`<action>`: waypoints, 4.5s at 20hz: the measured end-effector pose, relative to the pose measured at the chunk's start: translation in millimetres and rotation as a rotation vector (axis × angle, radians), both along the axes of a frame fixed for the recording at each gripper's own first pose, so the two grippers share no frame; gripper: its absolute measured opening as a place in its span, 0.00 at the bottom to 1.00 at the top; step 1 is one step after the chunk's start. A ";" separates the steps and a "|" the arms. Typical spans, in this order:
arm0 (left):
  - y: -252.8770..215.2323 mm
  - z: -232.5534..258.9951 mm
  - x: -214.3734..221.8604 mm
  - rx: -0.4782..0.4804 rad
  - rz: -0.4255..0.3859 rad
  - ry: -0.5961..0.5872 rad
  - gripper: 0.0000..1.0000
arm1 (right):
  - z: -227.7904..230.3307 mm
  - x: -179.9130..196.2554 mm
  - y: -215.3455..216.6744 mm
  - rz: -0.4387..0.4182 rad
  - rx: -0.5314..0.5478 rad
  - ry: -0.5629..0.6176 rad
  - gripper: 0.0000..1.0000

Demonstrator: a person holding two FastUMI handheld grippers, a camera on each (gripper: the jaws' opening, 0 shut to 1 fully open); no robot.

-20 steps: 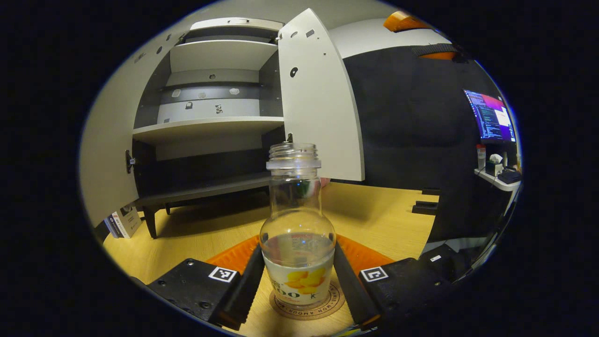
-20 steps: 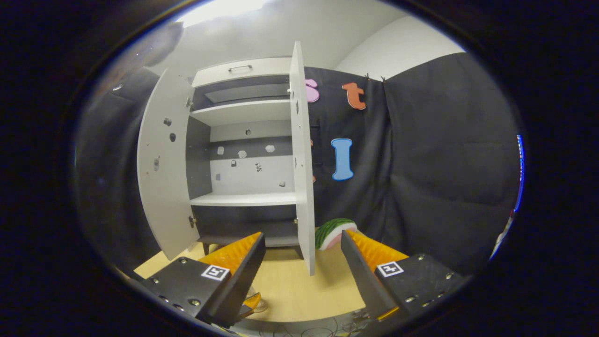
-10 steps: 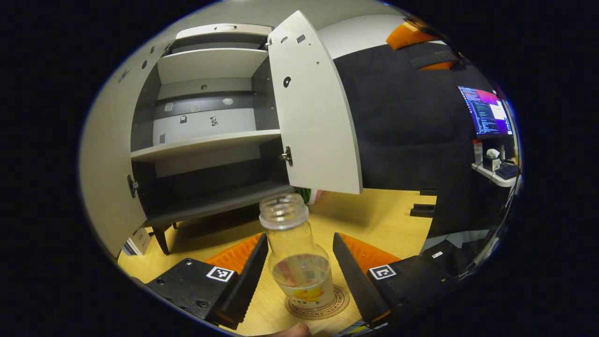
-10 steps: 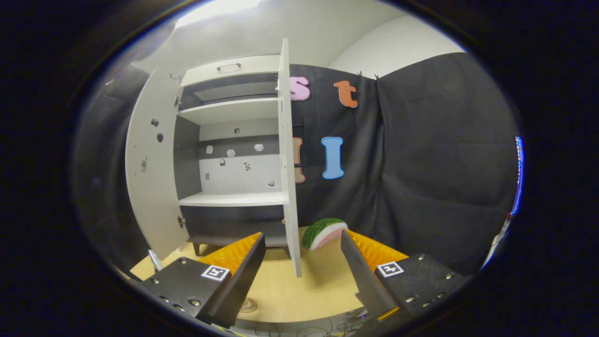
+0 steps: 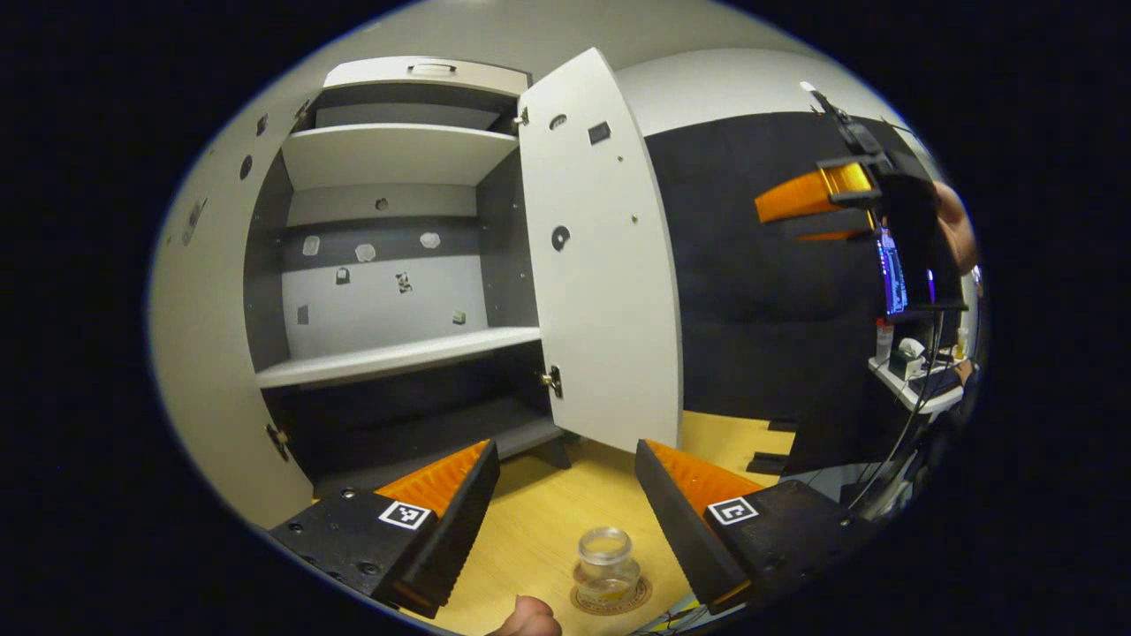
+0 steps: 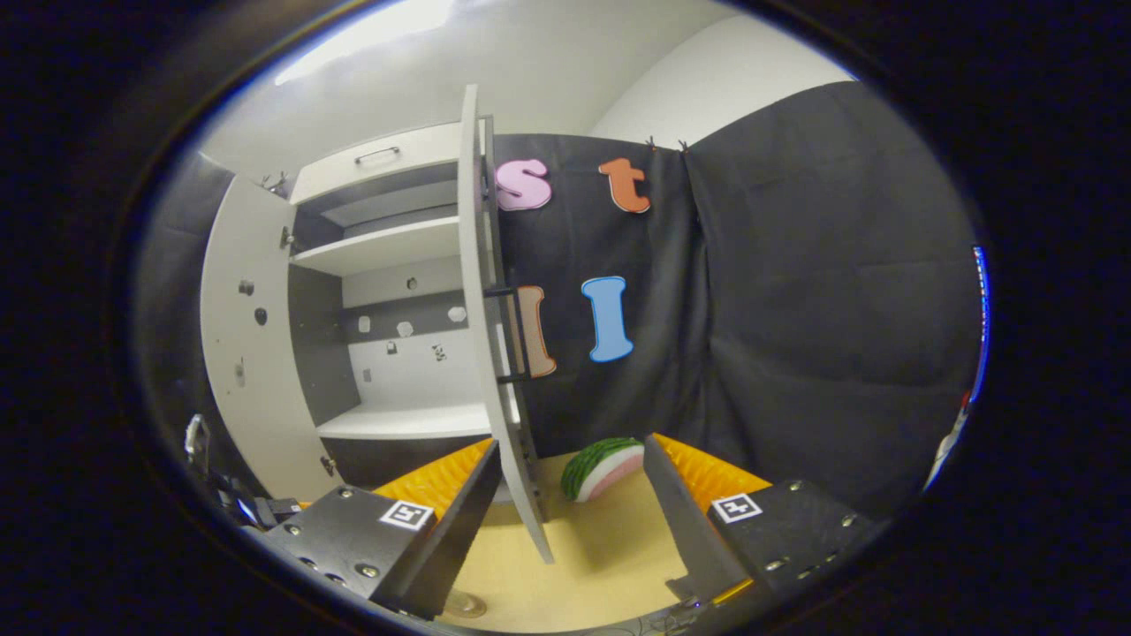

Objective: Grasp the bottle in the cabinet with the left hand and place it on the coaster, then close the right door with the right hand and the left door with the left hand.

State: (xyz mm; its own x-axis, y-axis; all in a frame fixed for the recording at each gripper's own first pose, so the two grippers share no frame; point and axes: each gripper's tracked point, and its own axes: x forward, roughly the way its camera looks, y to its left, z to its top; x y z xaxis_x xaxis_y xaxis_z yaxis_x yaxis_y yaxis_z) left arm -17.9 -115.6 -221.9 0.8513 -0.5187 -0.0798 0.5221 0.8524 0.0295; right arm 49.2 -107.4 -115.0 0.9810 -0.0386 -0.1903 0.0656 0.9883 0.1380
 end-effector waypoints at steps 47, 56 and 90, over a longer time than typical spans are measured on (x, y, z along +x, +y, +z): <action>138.7 145.1 0.1 -0.043 0.218 -0.038 0.98 | 39.8 165.2 139.2 0.262 -0.031 -0.066 0.92; 217.3 136.2 -36.8 -0.083 0.256 0.005 0.98 | 41.7 160.7 175.5 0.306 0.009 -0.085 0.94; 292.9 188.7 142.5 -0.112 0.566 0.077 0.92 | 65.6 -75.7 79.4 0.142 -0.033 -0.120 0.96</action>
State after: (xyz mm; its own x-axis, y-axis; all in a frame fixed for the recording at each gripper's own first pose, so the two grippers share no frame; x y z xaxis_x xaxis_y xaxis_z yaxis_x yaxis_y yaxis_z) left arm 124.6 177.3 -33.1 0.9924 0.0063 -0.1229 -0.0183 0.9951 -0.0971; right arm -26.5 -28.1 -49.4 0.9926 0.0976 -0.0725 -0.0898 0.9905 0.1037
